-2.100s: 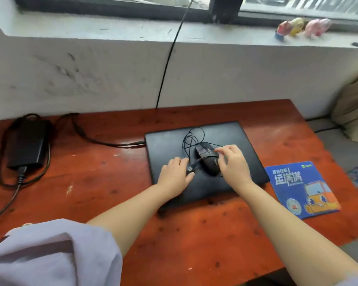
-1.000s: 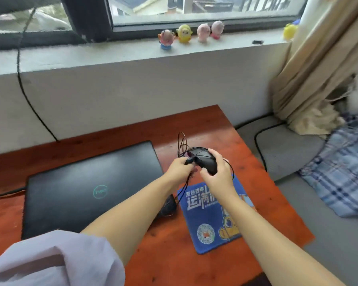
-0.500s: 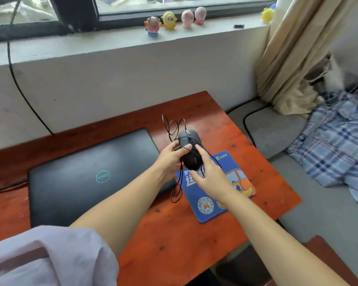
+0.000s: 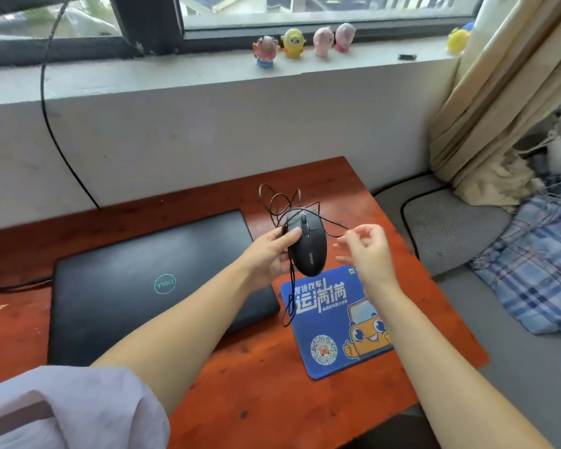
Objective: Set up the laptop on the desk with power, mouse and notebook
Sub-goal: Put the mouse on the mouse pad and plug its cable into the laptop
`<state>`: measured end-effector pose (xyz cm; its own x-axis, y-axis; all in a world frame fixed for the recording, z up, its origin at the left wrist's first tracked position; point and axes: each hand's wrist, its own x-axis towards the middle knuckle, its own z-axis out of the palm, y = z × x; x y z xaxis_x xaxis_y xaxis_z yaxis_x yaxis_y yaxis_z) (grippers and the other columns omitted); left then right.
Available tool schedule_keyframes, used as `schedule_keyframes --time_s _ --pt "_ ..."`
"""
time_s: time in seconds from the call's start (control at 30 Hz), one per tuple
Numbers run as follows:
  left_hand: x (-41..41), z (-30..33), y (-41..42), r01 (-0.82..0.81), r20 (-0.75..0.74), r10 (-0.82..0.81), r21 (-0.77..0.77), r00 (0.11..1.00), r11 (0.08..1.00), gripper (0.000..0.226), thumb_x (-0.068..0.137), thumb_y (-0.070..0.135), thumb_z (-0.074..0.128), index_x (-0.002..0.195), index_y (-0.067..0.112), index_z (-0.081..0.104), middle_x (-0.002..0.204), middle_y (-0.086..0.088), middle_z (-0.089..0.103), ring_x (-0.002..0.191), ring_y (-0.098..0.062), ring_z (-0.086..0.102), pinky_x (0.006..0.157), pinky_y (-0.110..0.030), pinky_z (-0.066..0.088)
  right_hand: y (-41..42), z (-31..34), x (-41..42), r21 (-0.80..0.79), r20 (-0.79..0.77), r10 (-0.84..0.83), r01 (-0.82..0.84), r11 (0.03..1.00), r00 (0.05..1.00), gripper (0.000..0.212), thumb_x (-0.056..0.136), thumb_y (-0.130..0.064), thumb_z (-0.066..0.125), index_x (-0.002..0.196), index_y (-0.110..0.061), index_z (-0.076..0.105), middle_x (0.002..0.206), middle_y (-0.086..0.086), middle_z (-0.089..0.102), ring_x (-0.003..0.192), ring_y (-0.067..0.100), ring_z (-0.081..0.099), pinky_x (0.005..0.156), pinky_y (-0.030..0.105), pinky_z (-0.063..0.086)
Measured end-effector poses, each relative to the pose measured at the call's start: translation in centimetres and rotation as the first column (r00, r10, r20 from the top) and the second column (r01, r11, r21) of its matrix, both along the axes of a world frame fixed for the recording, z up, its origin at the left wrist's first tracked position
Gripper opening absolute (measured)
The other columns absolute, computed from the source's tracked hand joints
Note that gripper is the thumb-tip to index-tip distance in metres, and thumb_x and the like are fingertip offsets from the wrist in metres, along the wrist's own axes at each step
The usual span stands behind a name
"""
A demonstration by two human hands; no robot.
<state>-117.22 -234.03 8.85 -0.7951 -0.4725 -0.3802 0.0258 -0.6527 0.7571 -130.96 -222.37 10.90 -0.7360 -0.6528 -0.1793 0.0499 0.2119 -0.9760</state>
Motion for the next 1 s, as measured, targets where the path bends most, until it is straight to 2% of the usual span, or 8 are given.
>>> schedule_keyframes --time_s 0.13,0.27,0.37,0.47,0.57,0.8,0.9,1.0 --pt "-2.2 -0.5 0.6 -0.105 0.01 0.105 0.003 0.994 0.994 0.017 0.096 0.021 0.048 0.104 0.017 0.063 0.1 0.0 0.068 0.086 -0.01 0.065 0.072 -0.027 0.055 -0.2 -1.2 0.8 0.065 0.191 0.301 -0.318 0.946 0.934 0.047 0.088 -0.031 0.06 0.128 -0.026 0.037 0.113 0.003 0.062 0.099 0.015 0.064 0.074 0.031 0.058" --pt "-5.2 -0.5 0.6 -0.043 0.224 0.097 -0.234 0.97 0.971 0.023 0.098 0.027 0.041 0.096 0.019 0.062 0.093 0.0 0.067 0.08 -0.009 0.061 0.072 -0.027 0.048 0.2 -1.2 -1.4 0.071 0.229 0.213 -0.234 0.97 0.95 0.041 0.091 -0.021 0.059 0.129 -0.022 0.043 0.108 0.003 0.063 0.095 0.019 0.064 0.066 0.032 0.059" --pt "-7.2 0.2 -2.1 -0.191 0.323 0.31 -0.351 0.894 0.916 0.02 0.097 0.019 0.038 0.099 0.013 0.057 0.082 -0.002 0.062 0.068 -0.01 0.056 0.06 -0.024 0.042 2.1 -2.0 -4.0 0.17 0.329 0.213 -0.279 0.945 0.92 0.047 0.09 -0.023 0.06 0.133 -0.018 0.043 0.118 0.01 0.062 0.1 0.026 0.065 0.065 0.035 0.059" --pt "-9.0 1.4 -5.7 -0.324 0.281 0.444 -0.386 0.851 0.864 0.022 0.096 0.014 0.034 0.098 0.01 0.056 0.078 0.0 0.06 0.065 -0.009 0.053 0.059 -0.022 0.042 4.4 -4.0 -5.0 0.273 0.401 0.243 -0.368 0.889 0.883 0.044 0.089 -0.021 0.061 0.13 -0.019 0.045 0.113 0.012 0.065 0.087 0.023 0.069 0.061 0.035 0.058" --pt "-11.0 1.9 -7.4 -0.328 0.223 0.466 -0.462 0.856 0.824 0.024 0.095 0.017 0.036 0.095 0.013 0.059 0.079 0.002 0.062 0.066 -0.007 0.053 0.063 -0.021 0.041 5.8 -6.1 -4.7 0.373 0.439 0.217 -0.396 0.839 0.872 0.046 0.089 -0.02 0.061 0.132 -0.019 0.042 0.116 0.015 0.063 0.099 0.026 0.065 0.066 0.039 0.06" --pt "-13.2 2.2 -8.8 -0.298 0.125 0.43 -0.551 0.894 0.78 0.025 0.096 0.022 0.037 0.085 0.018 0.06 0.074 0.003 0.059 0.068 -0.008 0.052 0.068 -0.02 0.043 7.0 -7.2 -5.0 0.567 0.323 0.254 -0.401 0.719 0.912 0.047 0.09 -0.024 0.057 0.133 -0.022 0.038 0.123 0.008 0.053 0.097 0.015 0.058 0.066 0.035 0.06" --pt "-13.3 2.7 -8.7 -0.255 0.106 0.388 -0.594 0.916 0.763 0.025 0.095 0.023 0.038 0.083 0.022 0.059 0.076 0.004 0.06 0.072 -0.009 0.052 0.068 -0.019 0.042 6.9 -6.9 -5.4 0.746 0.179 0.388 -0.382 0.546 0.904 0.048 0.089 -0.038 0.056 0.13 -0.018 0.039 0.13 0.007 0.048 0.108 0.023 0.056 0.079 0.034 0.056" --pt "-13.4 3.1 -7.8 -0.033 0.153 0.234 -0.77 0.96 0.637 0.022 0.095 0.02 0.041 0.089 0.017 0.063 0.08 0.001 0.061 0.071 -0.005 0.052 0.07 -0.016 0.041 6.2 -6.1 -6.1 0.935 0.034 0.66 -0.257 0.244 0.751 0.051 0.088 -0.049 0.051 0.123 -0.012 0.049 0.126 0.011 0.053 0.113 0.027 0.052 0.092 0.036 0.046"
